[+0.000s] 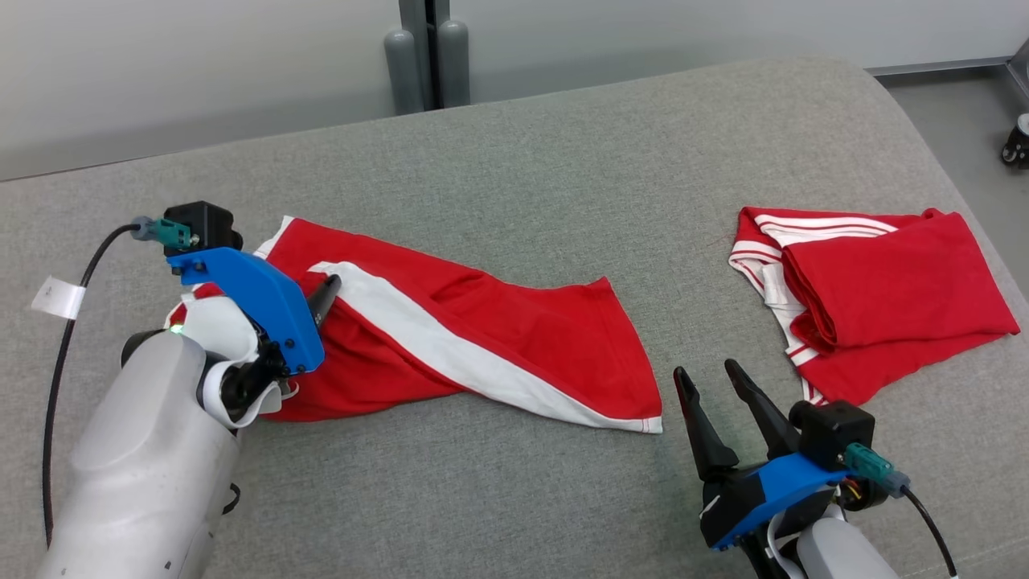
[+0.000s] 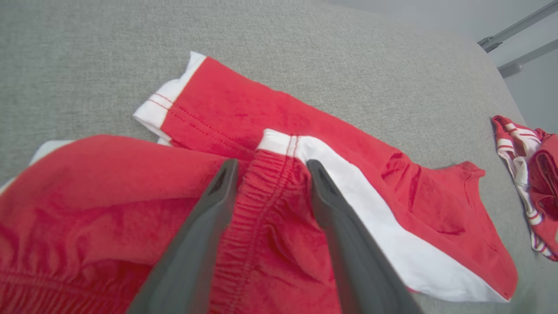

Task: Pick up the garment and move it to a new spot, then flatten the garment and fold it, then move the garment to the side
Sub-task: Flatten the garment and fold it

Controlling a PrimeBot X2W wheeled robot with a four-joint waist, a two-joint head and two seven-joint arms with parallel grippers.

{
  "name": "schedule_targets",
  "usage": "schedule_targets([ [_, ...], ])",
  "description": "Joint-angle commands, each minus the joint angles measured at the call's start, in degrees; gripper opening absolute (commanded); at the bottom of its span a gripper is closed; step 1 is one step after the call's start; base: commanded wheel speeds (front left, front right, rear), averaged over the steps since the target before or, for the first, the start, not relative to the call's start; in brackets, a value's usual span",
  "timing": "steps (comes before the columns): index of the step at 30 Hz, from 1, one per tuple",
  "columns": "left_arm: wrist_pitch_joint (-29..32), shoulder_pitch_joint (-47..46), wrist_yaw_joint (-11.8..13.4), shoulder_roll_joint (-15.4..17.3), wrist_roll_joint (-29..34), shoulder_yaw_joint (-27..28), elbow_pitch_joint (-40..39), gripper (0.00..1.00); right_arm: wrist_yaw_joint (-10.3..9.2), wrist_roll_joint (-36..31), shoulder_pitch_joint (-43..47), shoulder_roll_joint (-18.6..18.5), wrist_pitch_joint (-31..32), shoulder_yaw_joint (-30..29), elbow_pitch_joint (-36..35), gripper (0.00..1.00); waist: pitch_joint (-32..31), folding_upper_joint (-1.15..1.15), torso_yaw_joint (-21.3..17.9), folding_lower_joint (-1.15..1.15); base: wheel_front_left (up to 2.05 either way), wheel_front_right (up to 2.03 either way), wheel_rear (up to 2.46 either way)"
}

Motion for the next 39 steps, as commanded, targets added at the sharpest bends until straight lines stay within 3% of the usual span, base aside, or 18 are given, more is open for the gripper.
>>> schedule_targets([
  [1,-0.57,0.85,-0.38,0.33,-0.6,-0.53,-0.44,0.49,0.01,-0.08,-0.29,0.1,-0.17,0.01,0.2,1.0,-0.1,-0.01,0.13,0.0,0.0,0.0,0.0],
  [2,-1.11,0.91,-0.38,0.44,-1.08,-0.68,-0.87,0.45,0.01,0.02,-0.27,0.13,-0.17,0.16,0.3,1.0,-0.18,-0.01,0.27,0.0,0.0,0.0,0.0],
  [5,-1.93,1.81,-0.38,0.58,-2.92,-1.02,-1.58,0.47,0.01,0.39,-0.07,0.13,-0.17,0.77,0.71,1.0,-0.35,-0.01,0.46,0.0,0.0,0.0,0.0],
  [6,-2.1,1.96,-0.39,0.63,-3.56,-1.16,-1.64,0.51,0.01,0.41,0.02,0.13,-0.17,0.97,0.82,1.0,-0.38,-0.01,0.47,0.0,0.0,0.0,0.0],
  [7,-2.33,1.87,-0.39,0.82,-3.9,-1.41,-1.73,0.62,0.01,0.48,0.08,0.08,-0.17,1.18,0.89,1.0,-0.36,-0.01,0.45,0.0,0.0,0.0,0.0],
  [9,-3.46,1.62,-0.39,1.04,-4.62,-1.66,-2.12,0.47,0.01,0.67,-0.04,-0.25,-0.17,1.39,0.94,1.0,-0.15,-0.01,0.33,0.0,0.0,0.0,0.0],
  [10,-3.84,1.59,-0.39,1.15,-4.93,-1.97,-2.15,0.36,0.01,0.89,-0.2,-0.43,-0.17,1.47,0.98,1.0,-0.05,-0.01,0.24,0.0,0.0,0.0,0.0],
  [11,-4.4,1.59,-0.39,1.37,-5.12,-2.36,-2.42,0.0,0.01,0.96,-0.37,-0.52,-0.17,1.54,0.99,1.0,0.01,-0.01,0.13,0.0,0.0,0.0,0.0],
  [15,-7.72,3.18,-0.39,2.02,-5.4,-3.9,-3.51,0.0,0.01,1.05,-0.07,-0.64,-0.17,1.04,1.05,1.0,-0.68,-0.01,0.16,0.0,0.0,0.0,0.0],
  [23,-20.74,13.19,-0.39,0.72,-6.59,-8.39,-8.81,0.0,0.01,0.29,4.39,-0.34,-0.17,-1.09,2.81,1.0,-5.5,-0.01,5.82,0.0,0.0,0.0,0.0],
  [28,-26.72,20.52,-0.39,-1.04,-7.49,-10.06,-7.05,0.0,0.01,-0.49,5.14,-0.02,-0.17,-1.35,3.63,1.0,-7.16,-0.01,8.02,0.0,0.0,0.0,0.0],
  [29,-28.39,21.37,-0.39,-1.72,-7.76,-9.83,-6.38,0.09,0.01,-0.69,5.07,0.06,-0.17,-1.38,3.85,1.0,-7.32,-0.01,8.2,0.0,0.0,0.0,0.0],
  [30,-29.94,22.23,-0.39,-2.31,-7.83,-9.76,-5.52,0.38,0.01,-0.74,4.96,0.1,-0.17,-1.27,3.94,1.0,-7.45,-0.01,8.29,0.0,0.0,0.0,0.0],
  [31,-31.56,22.8,-0.39,-2.67,-7.12,-10.16,-4.63,0.48,0.01,-0.81,4.78,0.13,-0.17,-1.16,3.98,1.0,-7.61,-0.01,8.3,0.0,0.0,0.0,0.0],
  [32,-33.29,23.19,-0.39,-3.08,-6.95,-10.22,-3.84,0.85,0.01,-0.79,4.73,0.16,-0.17,-1.08,4.04,1.0,-7.73,-0.01,8.27,0.0,0.0,0.0,0.0],
  [33,-35.06,23.5,-0.39,-3.52,-6.98,-9.98,-3.16,1.0,0.01,-0.85,4.66,0.2,-0.17,-1.02,3.98,1.0,-7.94,-0.01,8.18,0.0,0.0,0.0,0.0],
  [39,-40.16,23.54,0.8,-3.07,-3.03,-7.49,-2.8,1.0,0.01,-1.66,5.92,0.24,-0.17,-3.29,1.56,1.0,-9.39,-0.01,7.27,0.0,0.0,0.0,0.0],
])
